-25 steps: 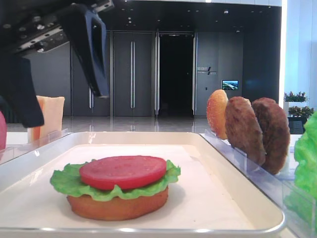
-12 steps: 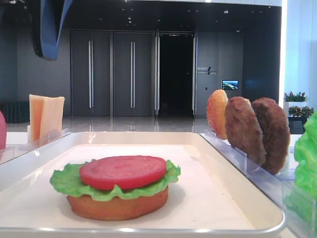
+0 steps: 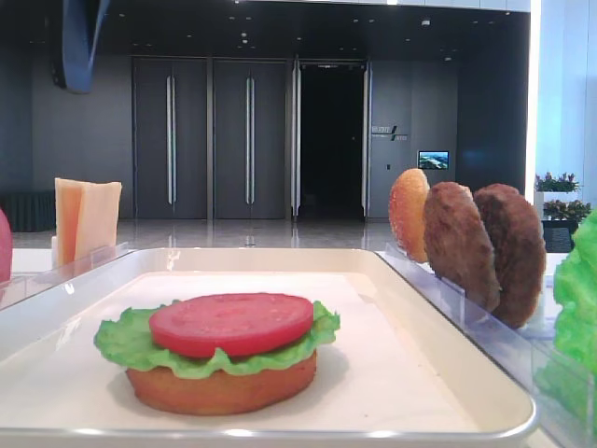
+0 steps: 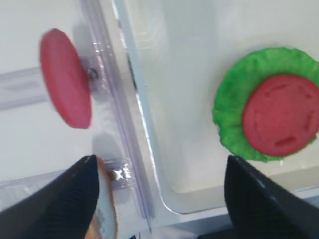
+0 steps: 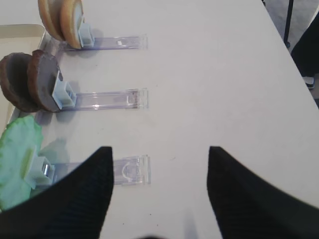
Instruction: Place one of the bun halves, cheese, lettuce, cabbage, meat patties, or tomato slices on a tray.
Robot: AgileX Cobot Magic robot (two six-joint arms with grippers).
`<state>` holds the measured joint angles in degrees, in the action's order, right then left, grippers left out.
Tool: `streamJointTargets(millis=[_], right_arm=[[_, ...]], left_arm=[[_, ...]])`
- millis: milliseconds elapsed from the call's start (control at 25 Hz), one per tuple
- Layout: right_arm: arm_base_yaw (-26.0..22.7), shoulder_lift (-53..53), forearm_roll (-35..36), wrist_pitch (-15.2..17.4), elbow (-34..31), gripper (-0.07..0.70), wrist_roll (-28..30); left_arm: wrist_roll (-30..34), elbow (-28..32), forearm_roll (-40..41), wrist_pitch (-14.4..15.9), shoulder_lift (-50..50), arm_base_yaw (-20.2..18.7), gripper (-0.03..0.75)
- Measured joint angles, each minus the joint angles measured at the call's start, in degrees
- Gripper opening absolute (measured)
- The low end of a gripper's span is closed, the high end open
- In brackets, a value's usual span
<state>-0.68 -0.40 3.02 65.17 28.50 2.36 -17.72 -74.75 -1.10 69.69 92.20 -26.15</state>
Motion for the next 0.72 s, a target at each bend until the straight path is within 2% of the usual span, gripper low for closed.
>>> streamJointTargets(millis=[240, 480, 720], right_arm=[[0.0, 0.0, 0.0, 0.0, 0.0, 0.426, 0.0], [0.0, 0.0, 0.0, 0.0, 0.0, 0.426, 0.0], [0.0, 0.0, 0.0, 0.0, 0.0, 0.426, 0.0]], left_arm=[[7.0, -1.8, 1.6, 0.0, 0.0, 9.5, 0.592], [7.7, -4.2, 2.1, 0.2, 0.0, 19.3, 0.592], [8.9, -4.2, 3.8, 0.2, 0.0, 27.4, 0.592]])
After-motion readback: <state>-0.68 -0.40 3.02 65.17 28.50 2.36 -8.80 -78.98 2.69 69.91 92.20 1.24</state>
